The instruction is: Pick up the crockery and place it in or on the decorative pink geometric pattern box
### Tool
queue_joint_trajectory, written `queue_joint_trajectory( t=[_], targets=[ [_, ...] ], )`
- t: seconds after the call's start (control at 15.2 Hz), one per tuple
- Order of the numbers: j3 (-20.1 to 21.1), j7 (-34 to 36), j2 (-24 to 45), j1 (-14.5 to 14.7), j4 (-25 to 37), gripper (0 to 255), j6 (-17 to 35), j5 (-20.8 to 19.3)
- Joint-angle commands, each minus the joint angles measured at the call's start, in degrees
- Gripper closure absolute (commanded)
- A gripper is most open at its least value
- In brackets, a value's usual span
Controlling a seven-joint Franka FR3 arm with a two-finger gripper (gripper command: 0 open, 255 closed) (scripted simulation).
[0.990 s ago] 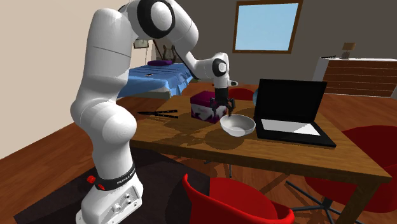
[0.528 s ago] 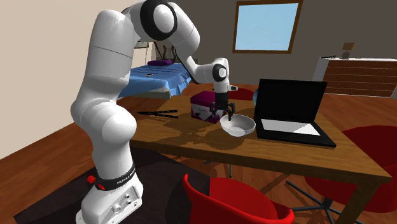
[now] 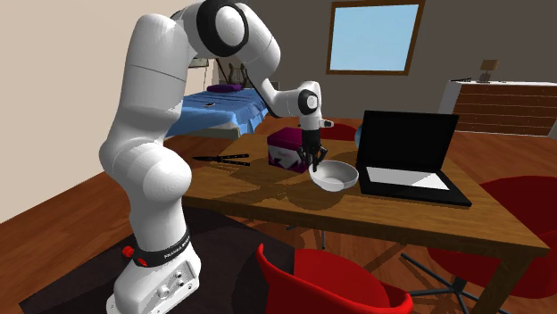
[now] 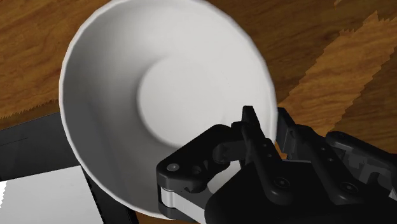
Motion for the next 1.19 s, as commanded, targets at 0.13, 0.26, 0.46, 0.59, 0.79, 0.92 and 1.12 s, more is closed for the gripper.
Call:
queue_joint_trajectory(
  t=[0.13,0.26,0.46,0.59,0.79,0.92,1.12],
  targets=[
    [0.0,-0.01,0.01,0.0,-0.02,255,0.01,0.0],
    [0.0,0.0,0.04,0.0,-0.01,255,0.03,0.0],
    [0.0,-0.21,-0.94,0.03,0.27,255,-1.2,0.03],
    [-0.01,-0.41,-1.85,0.08,0.62,255,-2.45,0.06],
    [-0.01,-0.72,-3.16,0.14,1.23,255,-4.35,0.11],
    [-0.01,-0.93,-3.99,0.18,1.7,255,-5.63,0.14],
    [-0.02,-1.24,-5.17,0.24,2.5,255,-7.58,0.18]
  ],
)
